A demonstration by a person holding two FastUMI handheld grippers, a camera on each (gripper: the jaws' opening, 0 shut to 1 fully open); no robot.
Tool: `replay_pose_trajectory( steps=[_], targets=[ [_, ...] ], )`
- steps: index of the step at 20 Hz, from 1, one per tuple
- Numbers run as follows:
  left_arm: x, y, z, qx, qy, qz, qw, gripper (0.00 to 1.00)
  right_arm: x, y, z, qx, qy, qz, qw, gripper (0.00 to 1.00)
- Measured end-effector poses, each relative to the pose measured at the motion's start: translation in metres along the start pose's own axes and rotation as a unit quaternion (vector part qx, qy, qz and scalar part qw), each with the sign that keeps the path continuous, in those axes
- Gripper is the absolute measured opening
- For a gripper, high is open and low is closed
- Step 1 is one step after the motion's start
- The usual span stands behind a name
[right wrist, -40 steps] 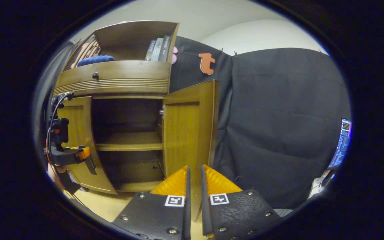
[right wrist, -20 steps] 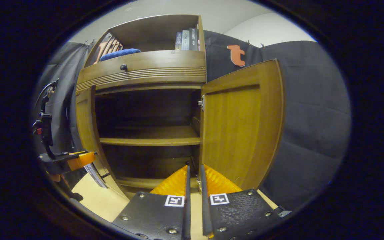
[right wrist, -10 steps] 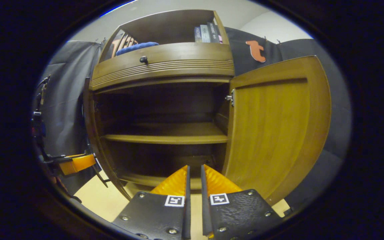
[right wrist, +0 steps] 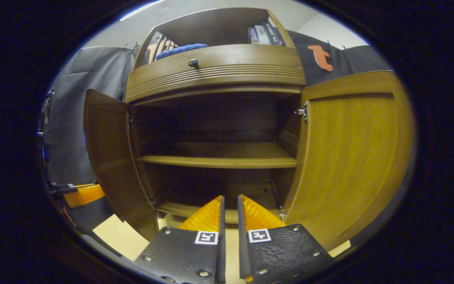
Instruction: Open the right door of the double-door shoe cabinet with the right hand, and open the left door with the left hand.
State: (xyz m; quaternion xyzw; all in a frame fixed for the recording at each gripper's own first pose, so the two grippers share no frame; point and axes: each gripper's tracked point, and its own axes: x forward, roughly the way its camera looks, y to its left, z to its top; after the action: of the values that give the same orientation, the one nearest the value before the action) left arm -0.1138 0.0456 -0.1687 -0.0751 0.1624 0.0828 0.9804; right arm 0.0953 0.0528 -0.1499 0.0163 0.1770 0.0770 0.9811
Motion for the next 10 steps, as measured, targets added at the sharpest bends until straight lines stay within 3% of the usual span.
replay_pose_trajectory(
  steps=[9,10],
  targets=[
    [-0.021,0.05,0.002,-0.001,-0.009,0.064,0.998,0.17,0.018,0.029,-0.006,-0.003,0.012,0.046,0.999,0.14],
    [-0.024,0.059,0.003,0.001,-0.012,0.078,0.997,0.13,0.021,0.031,-0.007,-0.003,0.013,0.05,0.999,0.14]
  ],
)
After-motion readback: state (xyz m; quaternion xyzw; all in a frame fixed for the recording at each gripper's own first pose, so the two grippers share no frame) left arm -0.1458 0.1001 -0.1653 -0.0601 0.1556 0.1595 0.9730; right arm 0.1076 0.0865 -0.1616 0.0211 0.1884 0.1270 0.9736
